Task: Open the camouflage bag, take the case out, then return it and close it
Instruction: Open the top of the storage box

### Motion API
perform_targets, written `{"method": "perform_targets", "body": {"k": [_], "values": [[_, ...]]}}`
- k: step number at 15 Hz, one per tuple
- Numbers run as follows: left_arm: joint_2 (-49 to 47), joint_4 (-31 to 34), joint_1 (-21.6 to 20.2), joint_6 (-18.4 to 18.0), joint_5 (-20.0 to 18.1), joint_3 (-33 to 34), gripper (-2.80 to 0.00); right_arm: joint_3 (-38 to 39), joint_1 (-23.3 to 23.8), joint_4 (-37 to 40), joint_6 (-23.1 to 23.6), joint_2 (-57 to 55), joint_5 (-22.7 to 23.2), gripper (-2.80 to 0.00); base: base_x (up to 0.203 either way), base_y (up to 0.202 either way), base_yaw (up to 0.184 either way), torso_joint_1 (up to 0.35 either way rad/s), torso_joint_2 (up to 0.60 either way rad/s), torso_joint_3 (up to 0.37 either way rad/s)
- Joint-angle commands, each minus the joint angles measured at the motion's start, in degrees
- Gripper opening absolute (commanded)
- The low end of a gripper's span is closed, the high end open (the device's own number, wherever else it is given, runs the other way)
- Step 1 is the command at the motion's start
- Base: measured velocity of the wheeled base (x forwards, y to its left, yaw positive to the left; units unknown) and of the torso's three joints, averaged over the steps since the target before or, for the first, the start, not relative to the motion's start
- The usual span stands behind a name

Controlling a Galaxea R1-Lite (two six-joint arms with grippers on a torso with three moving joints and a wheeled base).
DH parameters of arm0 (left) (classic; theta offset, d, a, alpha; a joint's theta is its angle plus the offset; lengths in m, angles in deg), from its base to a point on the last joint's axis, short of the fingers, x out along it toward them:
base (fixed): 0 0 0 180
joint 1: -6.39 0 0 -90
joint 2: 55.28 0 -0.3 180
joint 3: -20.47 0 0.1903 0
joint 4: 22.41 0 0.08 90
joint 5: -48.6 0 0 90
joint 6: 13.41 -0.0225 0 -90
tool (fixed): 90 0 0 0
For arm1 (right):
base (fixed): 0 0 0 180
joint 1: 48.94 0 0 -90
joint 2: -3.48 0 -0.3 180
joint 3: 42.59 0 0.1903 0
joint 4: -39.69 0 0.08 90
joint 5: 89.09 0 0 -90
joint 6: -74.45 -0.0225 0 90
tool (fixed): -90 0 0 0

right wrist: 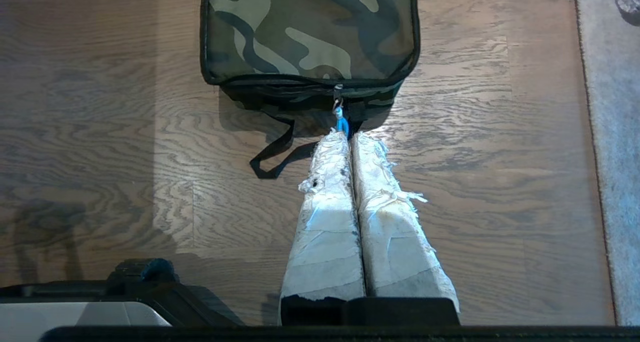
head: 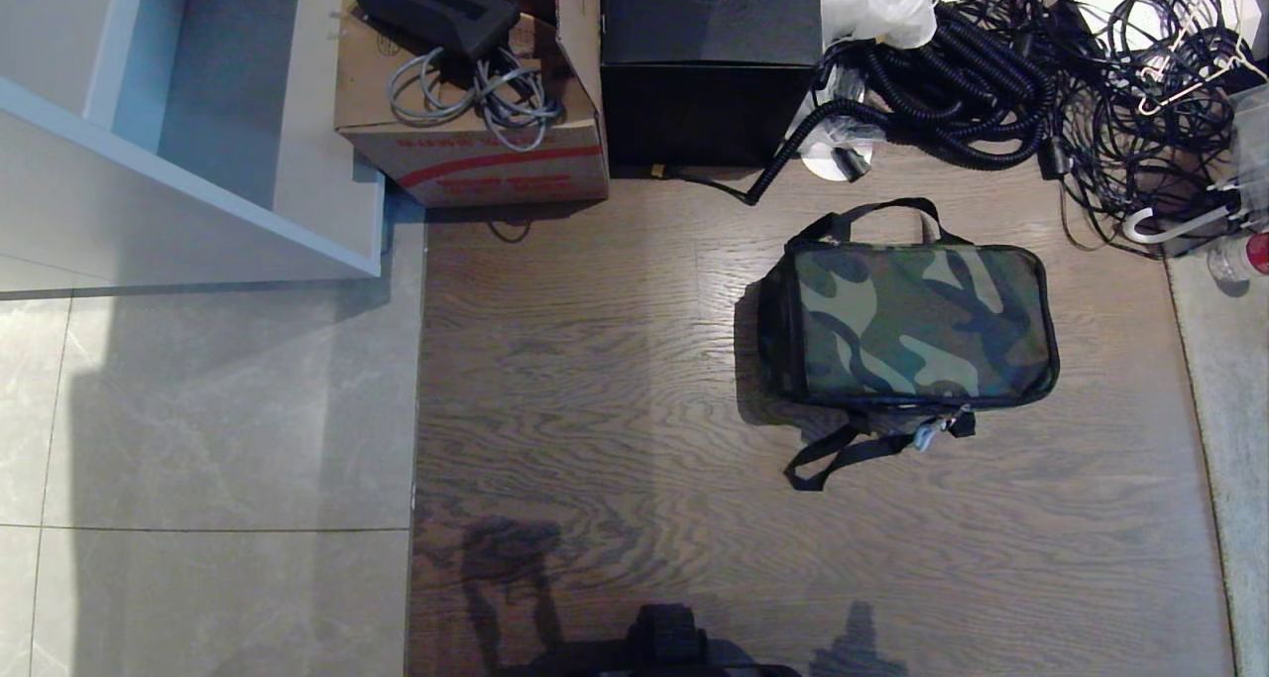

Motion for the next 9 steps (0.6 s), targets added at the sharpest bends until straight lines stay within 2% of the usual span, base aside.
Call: {"method": "perform_targets", "body": {"k": [1, 5, 6, 7, 9], "values": [[0.0, 0.0, 0.0, 0.0, 0.0, 0.0, -2.8, 2.3, 0.0, -0.1, 0.0, 0.0, 0.0, -2.8, 0.0, 0.0, 0.0, 0.0, 0.0, 0.0], [0.0, 0.0, 0.0, 0.1, 0.0, 0.0, -2.8, 1.7, 0.0, 0.4, -0.4, 0.0, -0.3, -2.8, 0.0, 0.0, 0.0, 0.0, 0.0, 0.0], [0.0, 0.0, 0.0, 0.1, 0.0, 0.0, -2.8, -1.1, 0.0, 2.6, -0.5, -0.1, -0.3, -2.8, 0.0, 0.0, 0.0, 0.0, 0.0, 0.0], [0.0, 0.0, 0.0, 0.1, 0.0, 0.0, -2.8, -6.4, 0.0, 7.6, -0.6, -0.1, -0.1, -2.8, 0.0, 0.0, 0.0, 0.0, 0.0, 0.0], [0.0, 0.0, 0.0, 0.1, 0.0, 0.0, -2.8, -20.5, 0.0, 29.1, -1.2, -0.4, 2.1, -2.8, 0.0, 0.0, 0.0, 0.0, 0.0, 0.0]]}}
